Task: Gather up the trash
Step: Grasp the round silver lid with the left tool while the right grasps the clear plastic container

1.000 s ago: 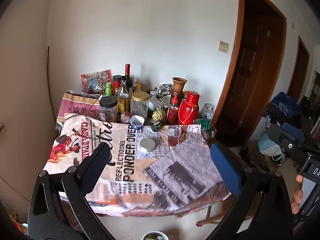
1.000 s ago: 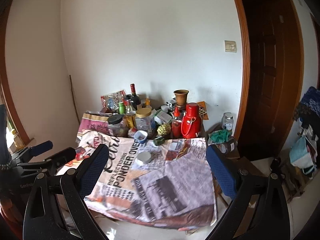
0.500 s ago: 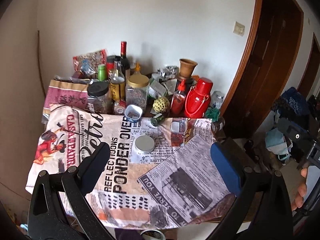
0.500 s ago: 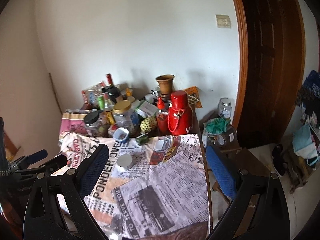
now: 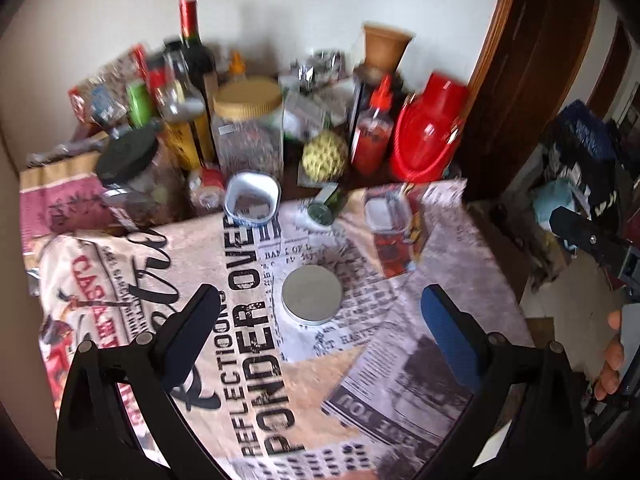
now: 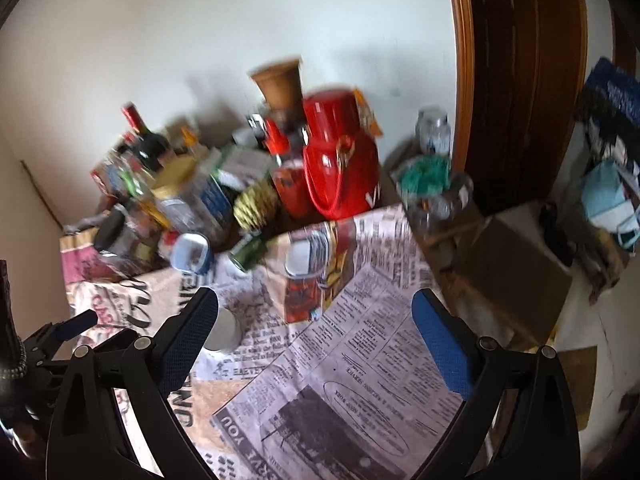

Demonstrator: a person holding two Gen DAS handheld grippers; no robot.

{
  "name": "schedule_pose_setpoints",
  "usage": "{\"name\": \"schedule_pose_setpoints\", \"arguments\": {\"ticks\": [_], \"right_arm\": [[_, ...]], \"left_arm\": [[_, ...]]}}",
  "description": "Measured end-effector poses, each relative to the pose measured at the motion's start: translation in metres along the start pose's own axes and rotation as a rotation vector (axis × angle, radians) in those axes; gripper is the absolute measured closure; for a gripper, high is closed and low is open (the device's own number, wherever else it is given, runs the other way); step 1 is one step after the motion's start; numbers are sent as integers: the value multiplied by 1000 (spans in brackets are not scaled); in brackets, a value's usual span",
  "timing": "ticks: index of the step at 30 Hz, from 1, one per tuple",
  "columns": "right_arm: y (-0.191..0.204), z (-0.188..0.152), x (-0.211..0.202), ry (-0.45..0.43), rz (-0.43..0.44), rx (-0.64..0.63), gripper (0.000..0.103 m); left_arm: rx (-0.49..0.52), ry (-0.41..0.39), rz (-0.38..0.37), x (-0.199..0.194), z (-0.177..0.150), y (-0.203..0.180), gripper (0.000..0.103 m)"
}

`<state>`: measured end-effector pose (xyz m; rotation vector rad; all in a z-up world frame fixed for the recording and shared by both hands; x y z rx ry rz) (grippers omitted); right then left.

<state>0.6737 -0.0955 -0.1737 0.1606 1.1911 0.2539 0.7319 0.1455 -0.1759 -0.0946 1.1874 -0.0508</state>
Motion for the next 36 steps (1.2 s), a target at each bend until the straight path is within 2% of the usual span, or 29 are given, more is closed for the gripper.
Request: {"name": "schedule_pose_setpoints", "arguments": {"ticks": [4, 8, 11, 13, 15, 17, 19, 21, 26, 28, 29, 32, 34, 36], "right_arm": [[-6, 10, 44, 72, -7, 23, 6], [-14, 20, 92, 107, -59, 24, 7], [-18, 29, 119, 135, -69, 30, 18], [-17, 37, 137, 170, -56, 22, 33], [-16, 43, 150, 175, -49, 14, 37], [-14, 48, 162, 176, -62, 10, 47], [-10, 52, 173, 183, -65, -7, 64], [-5, 56, 183, 197, -87, -38, 75], [4, 60, 198, 201, -128, -76, 78], [5, 59, 201, 207, -132, -77, 85], [5, 59, 202, 203, -130, -75, 85], [2, 60, 201, 200, -124, -58, 85], [0, 59, 201, 198, -111, -45, 93], [-4, 58, 200, 195, -91, -29, 95]], "left_arm": [[-11, 95, -35, 52, 9, 10, 2], [-8, 173, -40, 96, 10, 14, 2], [-5, 208, -42, 119, 9, 15, 2], [-5, 222, -48, 130, 9, 15, 2], [-5, 238, -53, 139, 9, 15, 2], [-7, 249, -64, 145, 11, 16, 2], [-4, 254, -74, 150, 12, 16, 2], [2, 254, -68, 153, 14, 16, 2], [6, 263, -72, 159, 14, 16, 2], [8, 258, -66, 160, 15, 16, 2], [10, 257, -63, 160, 15, 16, 3], [11, 263, -64, 163, 16, 14, 8], [11, 272, -65, 171, 19, 8, 15], [21, 278, -51, 178, 22, 3, 21]]}}
Point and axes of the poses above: each gripper's, at about its wrist camera, not at the fingertips, and x roughly the way its jaws point, y to its left, z to its top, the point moved 1 cm from there along x, roughly the way its jaws point, and after that the axes turned 11 degrees about y, right-handed, at the moved point
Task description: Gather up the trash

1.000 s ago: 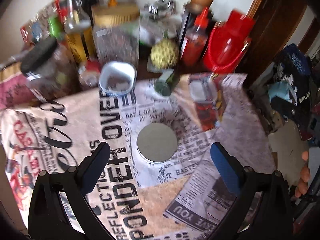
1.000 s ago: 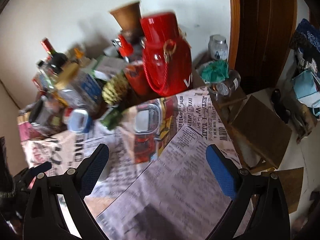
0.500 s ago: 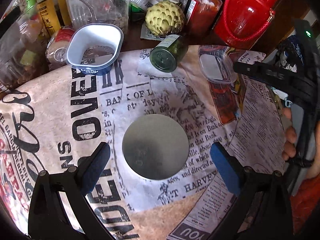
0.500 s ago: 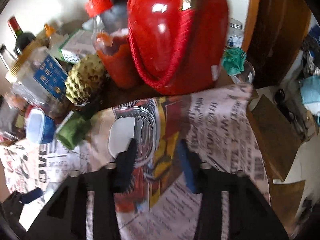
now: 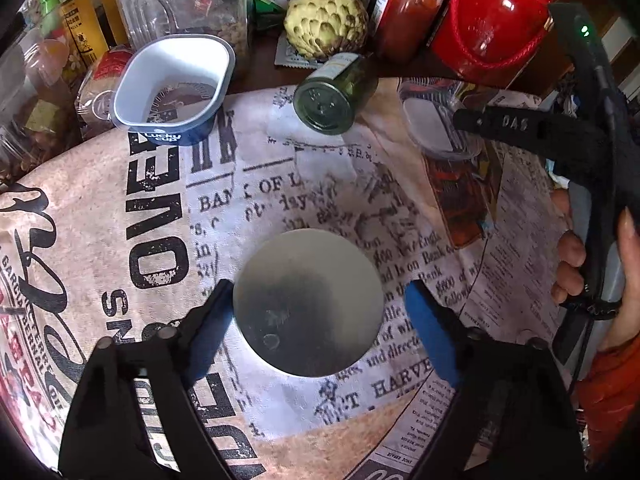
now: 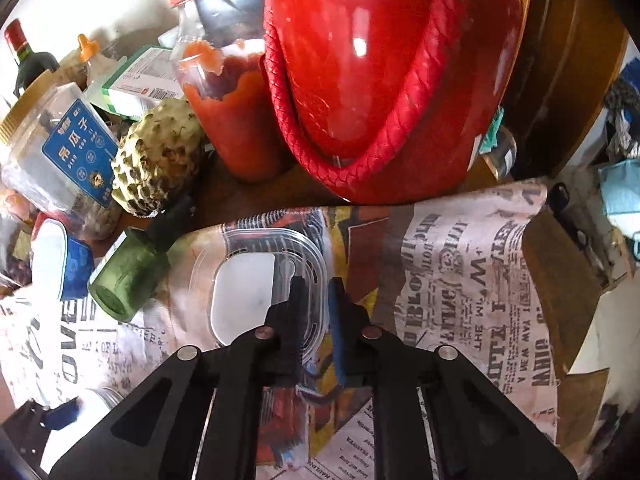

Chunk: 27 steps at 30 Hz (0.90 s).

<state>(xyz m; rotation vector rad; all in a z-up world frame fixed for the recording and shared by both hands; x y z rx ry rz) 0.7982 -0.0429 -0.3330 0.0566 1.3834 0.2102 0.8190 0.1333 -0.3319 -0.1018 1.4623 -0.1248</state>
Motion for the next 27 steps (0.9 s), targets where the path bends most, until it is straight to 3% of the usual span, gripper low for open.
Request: {"name": "schedule_pose_setpoints", "arguments": {"ticks": [3, 14, 19, 27], "right_arm": [[-2, -2, -1, 8, -6, 1, 100], [-18, -37, -53, -25, 49, -31, 101], [-10, -53, -87, -68, 84, -55, 101], [-6, -81, -164, -206, 154, -113, 101]], "left_arm": [[20, -7, 34, 1, 0, -6, 31], [5, -75, 55, -37, -23, -13, 31], [-43, -144, 34, -76, -32, -11, 31], [-81, -312, 48, -154, -53, -28, 31]]}}
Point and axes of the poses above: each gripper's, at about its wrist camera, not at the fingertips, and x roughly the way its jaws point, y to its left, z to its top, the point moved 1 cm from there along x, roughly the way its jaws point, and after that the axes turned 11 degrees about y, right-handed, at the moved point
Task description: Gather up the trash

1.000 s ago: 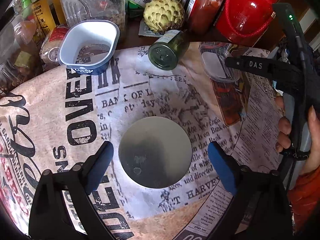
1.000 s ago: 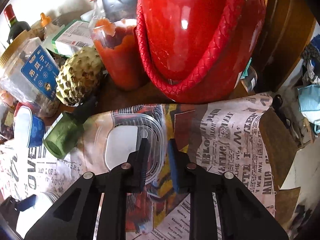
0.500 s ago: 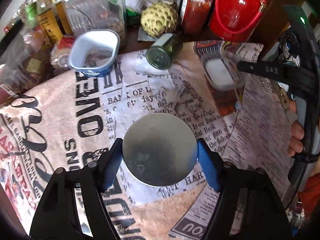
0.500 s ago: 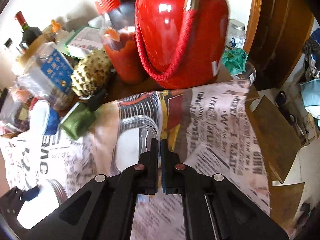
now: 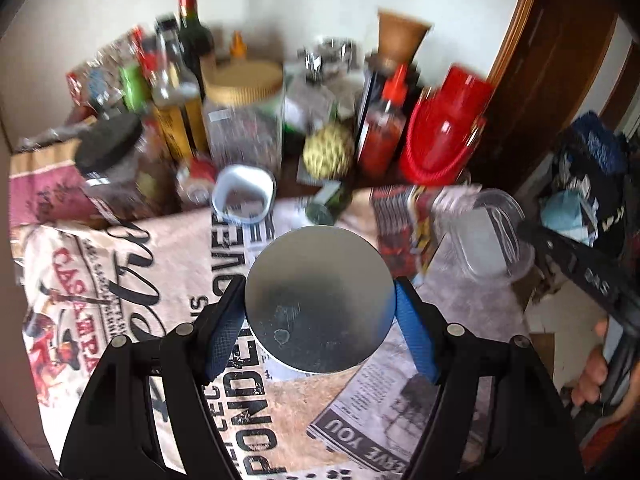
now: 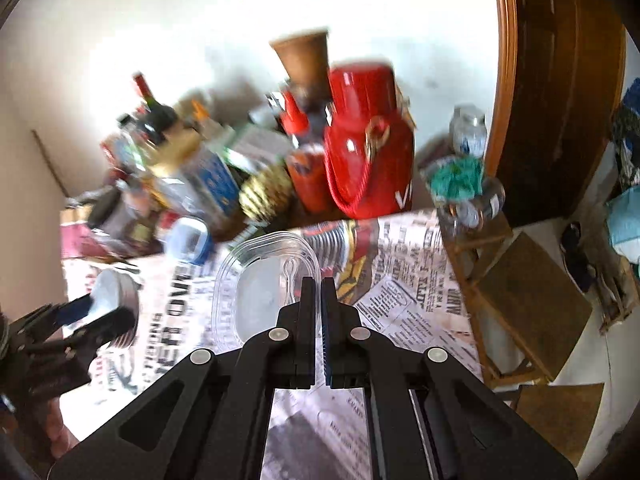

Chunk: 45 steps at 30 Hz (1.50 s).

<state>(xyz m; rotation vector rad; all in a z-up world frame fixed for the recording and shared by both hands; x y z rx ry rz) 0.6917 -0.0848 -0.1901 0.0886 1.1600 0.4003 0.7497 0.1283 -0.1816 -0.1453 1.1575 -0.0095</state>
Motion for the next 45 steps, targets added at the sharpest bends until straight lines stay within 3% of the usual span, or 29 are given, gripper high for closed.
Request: {"name": "schedule_pose_setpoints", "arguments": {"ticks": [8, 17, 25, 32, 45], "right_arm": [[6, -14, -92, -162, 106, -110, 101], [12, -54, -158, -249, 158, -243, 101], [20, -95, -199, -294, 169, -255, 101], [44, -140, -221, -319, 138, -219, 101], [94, -260, -247, -304, 68, -124, 101]], "left_arm": [[-91, -179, 29, -90, -33, -26, 31], [-164, -326, 62, -177, -113, -65, 31], [-169, -385, 61, -224, -164, -74, 31], [-145, -395, 40, -250, -210, -58, 31], [-83, -360, -3, -297, -351, -9, 31]]}}
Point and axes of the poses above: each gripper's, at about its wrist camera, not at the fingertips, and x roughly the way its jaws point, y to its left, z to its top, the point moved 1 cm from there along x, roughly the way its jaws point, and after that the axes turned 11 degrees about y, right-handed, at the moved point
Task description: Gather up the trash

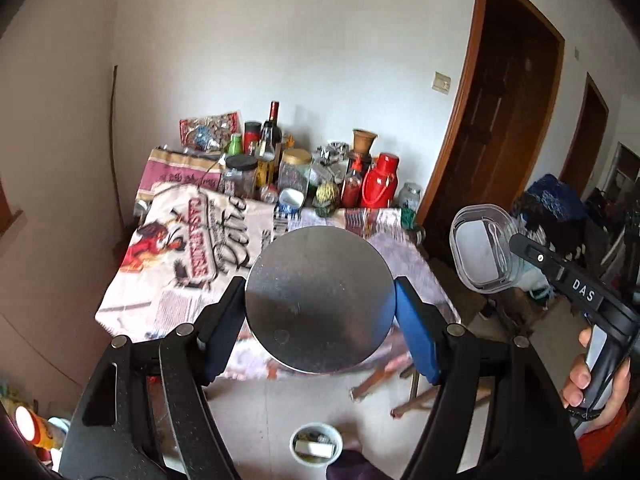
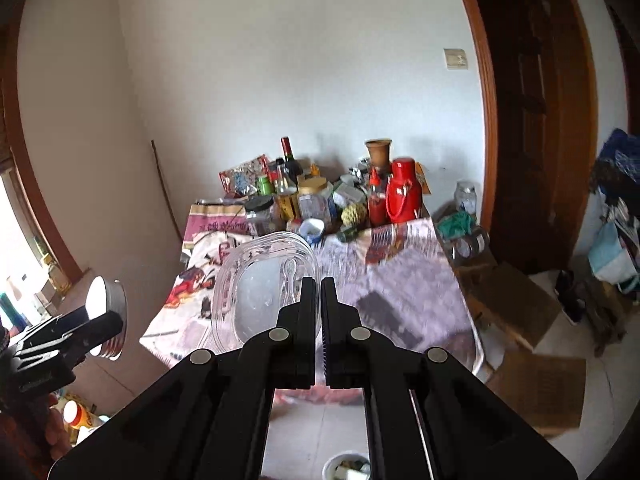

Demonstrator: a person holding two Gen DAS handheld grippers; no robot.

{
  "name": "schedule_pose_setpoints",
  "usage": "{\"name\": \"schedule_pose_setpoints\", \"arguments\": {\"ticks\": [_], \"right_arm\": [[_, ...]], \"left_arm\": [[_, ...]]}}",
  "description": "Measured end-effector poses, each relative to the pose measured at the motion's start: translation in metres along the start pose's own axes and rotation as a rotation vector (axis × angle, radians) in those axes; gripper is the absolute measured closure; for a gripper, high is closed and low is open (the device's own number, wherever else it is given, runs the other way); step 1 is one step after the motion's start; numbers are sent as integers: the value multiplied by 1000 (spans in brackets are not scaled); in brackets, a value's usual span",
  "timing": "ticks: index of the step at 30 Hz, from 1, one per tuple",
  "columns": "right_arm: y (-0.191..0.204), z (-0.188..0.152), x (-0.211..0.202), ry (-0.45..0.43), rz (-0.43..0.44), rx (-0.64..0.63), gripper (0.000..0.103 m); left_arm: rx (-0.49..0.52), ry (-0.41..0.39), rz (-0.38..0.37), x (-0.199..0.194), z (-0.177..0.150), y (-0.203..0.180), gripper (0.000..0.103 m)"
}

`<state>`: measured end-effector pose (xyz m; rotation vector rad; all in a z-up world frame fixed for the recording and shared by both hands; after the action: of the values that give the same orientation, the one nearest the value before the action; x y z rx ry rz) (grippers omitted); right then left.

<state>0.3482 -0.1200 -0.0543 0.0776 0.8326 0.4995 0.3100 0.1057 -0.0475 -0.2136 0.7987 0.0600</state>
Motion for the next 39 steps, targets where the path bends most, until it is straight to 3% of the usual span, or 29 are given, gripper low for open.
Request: {"name": "schedule_pose_setpoints", "arguments": {"ticks": [9, 18, 27, 39], "right_arm": [[17, -55, -7, 129, -32, 34, 101], [8, -99, 33, 304, -21, 39, 101], [-27, -159, 117, 495, 0, 30, 101], [-87, -265, 260, 712, 13, -6, 101]], "left_arm": [[1, 110, -14, -6, -52, 20, 31], [-34, 231, -26, 30, -82, 21, 31], [-76, 407, 27, 122, -130, 20, 31], [-200, 637, 34, 303, -264, 21, 31]]}}
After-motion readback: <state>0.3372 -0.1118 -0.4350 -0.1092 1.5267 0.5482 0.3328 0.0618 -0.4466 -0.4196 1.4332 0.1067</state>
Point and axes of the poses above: each gripper's, at about its wrist camera, not at the fingertips, and x roughly the way its jaws point, y to its left, z to its top, the point moved 1 cm from there along x, roughly the way its jaws point, and after that the axes turned 11 degrees about y, right-handed, at the moved point
